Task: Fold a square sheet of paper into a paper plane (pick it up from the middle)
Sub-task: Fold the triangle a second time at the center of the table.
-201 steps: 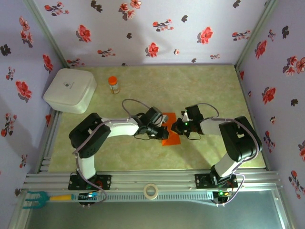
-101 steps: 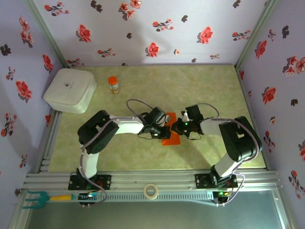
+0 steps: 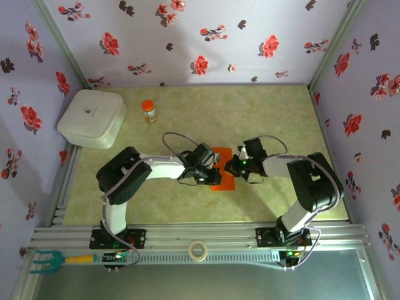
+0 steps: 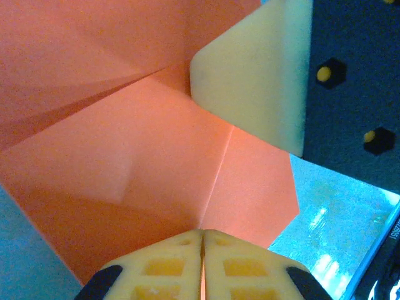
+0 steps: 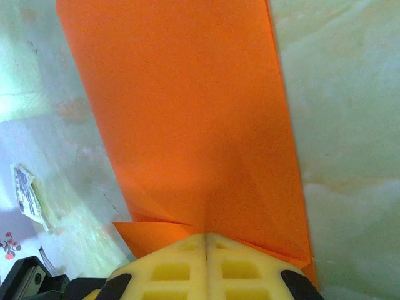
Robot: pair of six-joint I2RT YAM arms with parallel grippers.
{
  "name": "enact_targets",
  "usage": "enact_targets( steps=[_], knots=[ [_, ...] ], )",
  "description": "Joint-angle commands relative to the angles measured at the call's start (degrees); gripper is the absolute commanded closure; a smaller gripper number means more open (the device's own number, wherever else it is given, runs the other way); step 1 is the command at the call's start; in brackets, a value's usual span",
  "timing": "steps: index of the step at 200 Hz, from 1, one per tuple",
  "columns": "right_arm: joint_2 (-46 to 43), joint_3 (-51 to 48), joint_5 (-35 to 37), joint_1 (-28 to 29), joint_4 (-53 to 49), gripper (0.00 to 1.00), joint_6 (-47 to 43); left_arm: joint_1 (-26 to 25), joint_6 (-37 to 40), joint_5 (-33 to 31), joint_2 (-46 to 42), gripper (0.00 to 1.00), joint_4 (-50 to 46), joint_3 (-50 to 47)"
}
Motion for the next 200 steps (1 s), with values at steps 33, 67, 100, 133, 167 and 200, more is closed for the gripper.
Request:
enact_targets(
  steps=[33,67,100,133,167,200],
  knots=[
    [-5.99,1.38,-0.09,0.06,-4.77,1.0,-0.83,-0.82,1.46,-0.8,-0.33,0.92,-5.55,-0.71],
    [-6.46,-0.4,-1.09,1.49,-4.48,1.0,1.06,-0.85,1.32,-1.02,-0.23,0.92,-4.87,-0.69],
    [-2.88,-1.88,-2.12,2.09,-0.69,1.0,2.61,-0.84,1.44,-0.96,-0.38,0.92,-5.0,-0.4],
    [-0.82,-1.55,3.36,2.18,-5.62,1.0,0.16,-0.84,1.76,-1.12,-1.49,0.91,-5.56,-0.65],
    [0.43,-1.3,5.55,1.45,-7.56,1.0,-1.55,-0.83,2.31,-1.06,-3.96,0.89,-6.92,-2.77],
    [0.5,-1.3,5.6,1.43,-7.45,1.0,-1.59,-0.84,2.64,-0.89,-5.33,0.91,-7.46,-5.86]
  ],
)
